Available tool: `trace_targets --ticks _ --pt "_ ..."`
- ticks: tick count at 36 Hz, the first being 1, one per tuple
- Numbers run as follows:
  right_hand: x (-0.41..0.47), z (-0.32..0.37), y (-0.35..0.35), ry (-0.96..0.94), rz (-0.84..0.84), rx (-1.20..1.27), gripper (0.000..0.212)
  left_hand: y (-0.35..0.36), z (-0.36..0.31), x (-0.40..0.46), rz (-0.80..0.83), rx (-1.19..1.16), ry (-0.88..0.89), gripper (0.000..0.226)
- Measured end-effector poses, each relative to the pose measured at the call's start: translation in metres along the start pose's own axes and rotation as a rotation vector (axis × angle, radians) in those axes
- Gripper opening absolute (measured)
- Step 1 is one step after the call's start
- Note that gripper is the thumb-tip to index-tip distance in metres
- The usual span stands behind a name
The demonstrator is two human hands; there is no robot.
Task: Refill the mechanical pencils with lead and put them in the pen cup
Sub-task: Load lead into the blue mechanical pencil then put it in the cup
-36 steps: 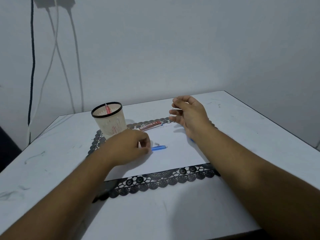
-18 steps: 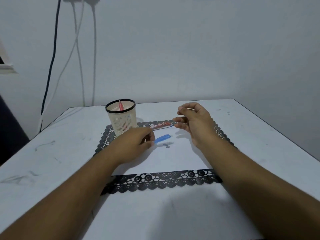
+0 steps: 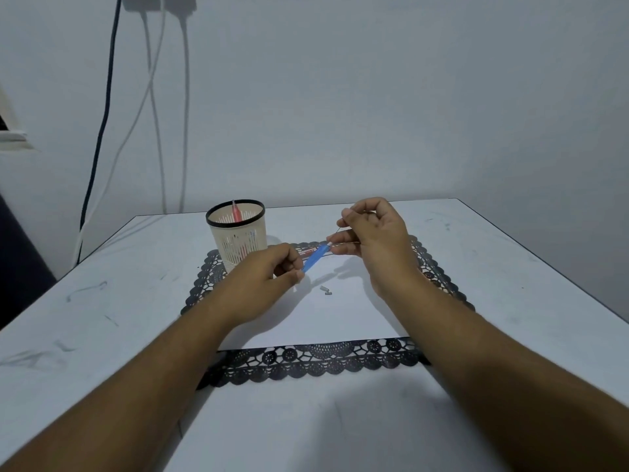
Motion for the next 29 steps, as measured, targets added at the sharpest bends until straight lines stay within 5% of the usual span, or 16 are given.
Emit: trace_targets --ticks 29 --pt "-0.0074 0.0055 0.006 -0.063 -0.02 0.005 0.01 -0.0005 -0.0037 -0.0006 -0.014 -0.068 -0.004 0.015"
Point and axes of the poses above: each hand's wrist, its own x-axis towards the middle knuckle, its own y-axis out of the palm, z = x × y, the point moved 2 cm from there along x, towards the middle knuckle, and after that the axes turned 2 degrees about x, right-handed, at the moved point
